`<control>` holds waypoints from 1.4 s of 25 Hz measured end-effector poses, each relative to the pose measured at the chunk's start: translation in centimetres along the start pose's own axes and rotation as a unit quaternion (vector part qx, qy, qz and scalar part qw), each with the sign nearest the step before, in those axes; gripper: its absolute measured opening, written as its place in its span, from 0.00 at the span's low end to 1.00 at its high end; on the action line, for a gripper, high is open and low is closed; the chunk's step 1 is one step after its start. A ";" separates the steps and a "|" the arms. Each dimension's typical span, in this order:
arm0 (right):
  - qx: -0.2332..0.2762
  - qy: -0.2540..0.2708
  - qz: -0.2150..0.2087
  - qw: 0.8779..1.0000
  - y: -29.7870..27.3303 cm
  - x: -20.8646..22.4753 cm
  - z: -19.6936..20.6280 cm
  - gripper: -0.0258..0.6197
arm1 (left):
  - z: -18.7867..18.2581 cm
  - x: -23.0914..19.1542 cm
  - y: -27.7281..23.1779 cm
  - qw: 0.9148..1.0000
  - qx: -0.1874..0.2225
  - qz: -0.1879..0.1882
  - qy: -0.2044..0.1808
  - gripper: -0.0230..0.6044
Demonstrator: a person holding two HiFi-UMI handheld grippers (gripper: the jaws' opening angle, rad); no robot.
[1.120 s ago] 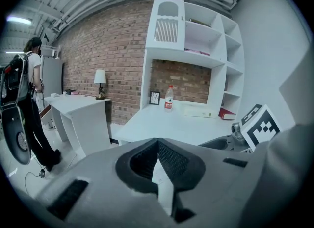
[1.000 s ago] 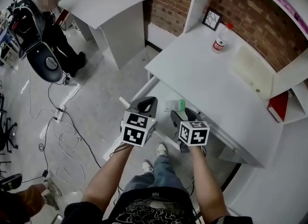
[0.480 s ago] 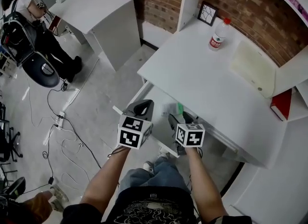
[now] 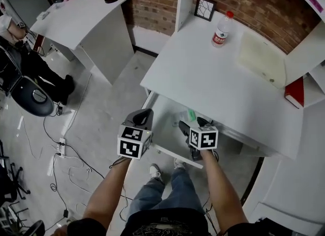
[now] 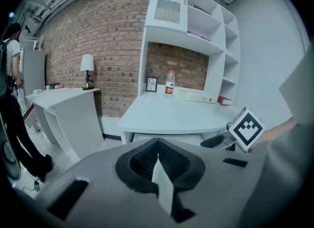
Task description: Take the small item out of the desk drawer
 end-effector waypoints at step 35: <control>-0.084 -0.017 0.072 0.994 -9.7 5.2 4.6 0.42 | 0.6 -1.6 -3.9 0.995 -0.009 0.068 -0.075 0.05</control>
Point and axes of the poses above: the fingertips, and each gripper's own axes: y backward along the fingers, x to its right, z out of its underside, the point moved 2 cm from there along y, backward along the fingers, and after that the axes turned 4 degrees about -y, right-handed, at the moved point
